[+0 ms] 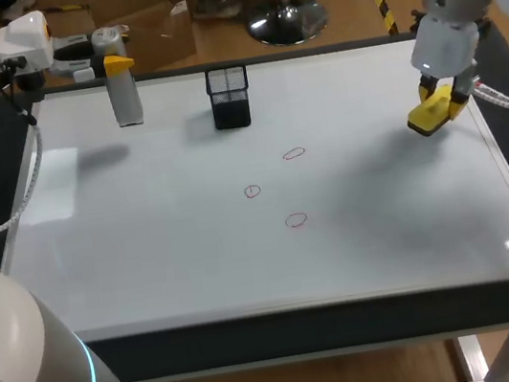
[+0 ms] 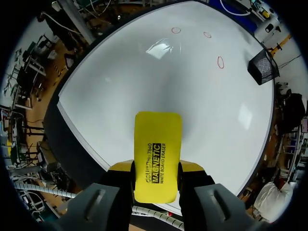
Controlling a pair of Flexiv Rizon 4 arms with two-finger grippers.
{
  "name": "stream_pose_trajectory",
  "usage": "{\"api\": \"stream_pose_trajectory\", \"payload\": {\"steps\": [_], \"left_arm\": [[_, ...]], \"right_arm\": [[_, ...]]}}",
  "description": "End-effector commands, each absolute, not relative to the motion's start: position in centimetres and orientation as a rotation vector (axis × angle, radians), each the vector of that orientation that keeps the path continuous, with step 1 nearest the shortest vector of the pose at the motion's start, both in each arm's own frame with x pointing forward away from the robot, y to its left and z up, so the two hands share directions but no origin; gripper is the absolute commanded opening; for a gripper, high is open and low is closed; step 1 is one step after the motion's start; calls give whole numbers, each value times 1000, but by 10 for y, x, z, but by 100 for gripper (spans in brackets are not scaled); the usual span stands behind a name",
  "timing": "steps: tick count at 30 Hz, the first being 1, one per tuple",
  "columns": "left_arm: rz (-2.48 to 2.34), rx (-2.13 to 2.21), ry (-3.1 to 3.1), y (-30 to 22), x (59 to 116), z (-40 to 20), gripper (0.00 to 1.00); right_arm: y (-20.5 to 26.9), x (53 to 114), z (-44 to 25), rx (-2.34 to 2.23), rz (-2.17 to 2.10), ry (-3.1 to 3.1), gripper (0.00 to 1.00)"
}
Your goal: Pick up the inspection probe, press it on each red-marked spot on the whiteboard one by one, put down the probe, pick up the eraser, and wipe off all the red marks.
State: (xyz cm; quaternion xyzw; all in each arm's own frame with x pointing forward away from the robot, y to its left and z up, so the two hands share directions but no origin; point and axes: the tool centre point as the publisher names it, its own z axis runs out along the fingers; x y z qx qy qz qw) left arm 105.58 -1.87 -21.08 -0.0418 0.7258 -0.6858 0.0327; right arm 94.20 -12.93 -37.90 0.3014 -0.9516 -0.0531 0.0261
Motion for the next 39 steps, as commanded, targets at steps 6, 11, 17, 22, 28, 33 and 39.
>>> {"api": "stream_pose_trajectory", "payload": {"steps": [6, 11, 17, 22, 28, 33, 39], "left_arm": [[-2124, -55, 2240, -56, 1006, -205, 0], [-2137, -60, 2223, -81, 970, -202, 0], [-2158, -42, 2205, -115, 934, -200, 0], [-2180, -33, 2174, -136, 911, -202, 0], [-2196, -20, 2163, -156, 896, -215, 0], [-2231, 20, 2156, -169, 890, -223, 0], [-2231, 38, 2169, -182, 888, -228, 0]], "right_arm": [[-130, 942, -378, 934, -160, -2939, 0], [-130, 942, -378, 934, -160, -2939, 0], [-130, 942, -378, 934, -160, -2939, 0], [-130, 942, -378, 934, -160, -2939, 0], [-130, 942, -378, 934, -160, -2939, 0], [-130, 942, -378, 934, -160, -2939, 0], [-130, 942, -378, 934, -160, -2939, 0]]}}
